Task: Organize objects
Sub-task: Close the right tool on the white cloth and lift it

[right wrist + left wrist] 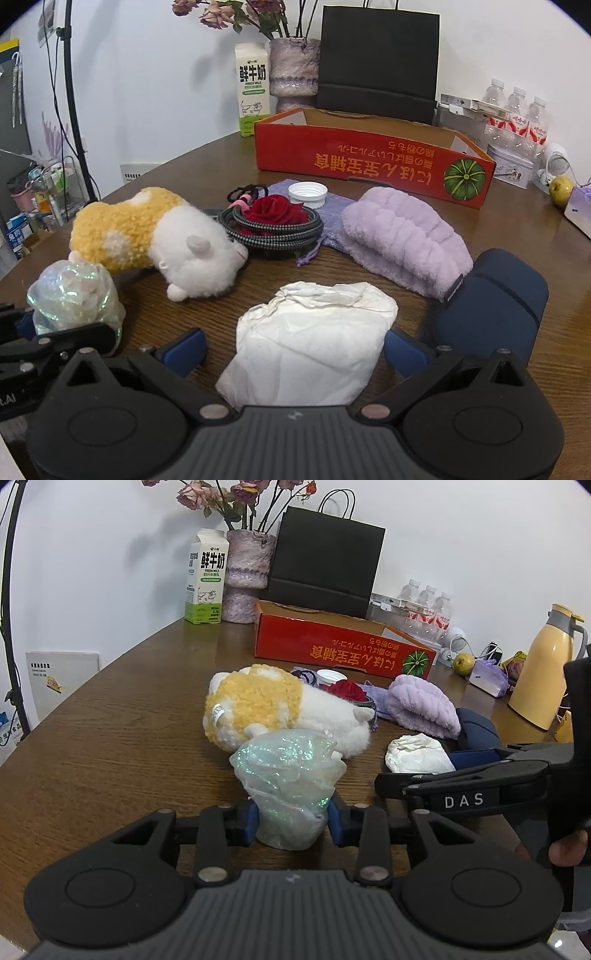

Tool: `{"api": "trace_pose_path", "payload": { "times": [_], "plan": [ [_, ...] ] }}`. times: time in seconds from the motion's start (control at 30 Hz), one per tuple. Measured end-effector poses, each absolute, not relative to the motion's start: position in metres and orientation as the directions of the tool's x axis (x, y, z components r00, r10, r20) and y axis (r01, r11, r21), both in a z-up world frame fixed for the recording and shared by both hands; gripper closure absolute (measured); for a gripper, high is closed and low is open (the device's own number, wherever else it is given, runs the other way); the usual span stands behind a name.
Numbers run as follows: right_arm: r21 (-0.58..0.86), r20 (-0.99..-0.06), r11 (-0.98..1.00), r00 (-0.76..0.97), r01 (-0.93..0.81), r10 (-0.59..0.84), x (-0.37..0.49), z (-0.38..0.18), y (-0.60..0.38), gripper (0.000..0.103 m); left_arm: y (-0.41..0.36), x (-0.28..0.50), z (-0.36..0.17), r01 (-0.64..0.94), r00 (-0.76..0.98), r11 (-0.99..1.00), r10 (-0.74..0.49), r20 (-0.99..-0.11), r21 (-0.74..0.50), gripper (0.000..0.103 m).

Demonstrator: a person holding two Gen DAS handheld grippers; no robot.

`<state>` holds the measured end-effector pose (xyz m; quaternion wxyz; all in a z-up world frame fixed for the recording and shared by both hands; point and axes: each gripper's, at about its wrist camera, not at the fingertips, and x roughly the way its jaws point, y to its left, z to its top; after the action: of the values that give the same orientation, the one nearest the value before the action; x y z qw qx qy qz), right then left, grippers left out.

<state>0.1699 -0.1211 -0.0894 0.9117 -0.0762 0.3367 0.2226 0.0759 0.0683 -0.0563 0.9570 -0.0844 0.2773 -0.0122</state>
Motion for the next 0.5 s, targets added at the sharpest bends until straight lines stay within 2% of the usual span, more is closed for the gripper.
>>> {"api": "trace_pose_path", "payload": {
  "times": [0.07,0.17,0.2,0.27,0.33,0.4,0.5],
  "plan": [
    [0.014,-0.646,0.886,0.672,-0.464,0.362,0.169,-0.089,-0.121,0.001,0.069,0.077,-0.056,-0.024,0.845,0.985,-0.072,-0.530,-0.172,0.061],
    [0.016,-0.634,0.887,0.681,-0.462,0.366,0.167,-0.087,-0.124,0.013,0.068,0.081,-0.056,-0.029,0.844,0.985,-0.068,-0.532,-0.172,0.053],
    [0.016,-0.630,0.887,0.684,-0.461,0.368,0.166,-0.087,-0.125,0.021,0.068,0.082,-0.056,-0.029,0.844,0.985,-0.068,-0.532,-0.173,0.049],
    [0.021,-0.624,0.889,0.688,-0.458,0.370,0.164,-0.086,-0.129,0.024,0.067,0.085,-0.056,-0.029,0.844,0.984,-0.071,-0.531,-0.177,0.046],
    [0.019,-0.617,0.890,0.695,-0.456,0.370,0.162,-0.086,-0.131,0.026,0.065,0.088,-0.057,-0.027,0.843,0.984,-0.073,-0.532,-0.178,0.047],
    [0.020,-0.611,0.889,0.698,-0.457,0.373,0.160,-0.087,-0.133,0.028,0.065,0.089,-0.057,-0.022,0.844,0.984,-0.078,-0.531,-0.179,0.064],
    [0.029,-0.605,0.888,0.699,-0.459,0.381,0.158,-0.086,-0.136,0.032,0.064,0.087,-0.057,-0.017,0.846,0.983,-0.083,-0.527,-0.183,0.066]
  ]
}}
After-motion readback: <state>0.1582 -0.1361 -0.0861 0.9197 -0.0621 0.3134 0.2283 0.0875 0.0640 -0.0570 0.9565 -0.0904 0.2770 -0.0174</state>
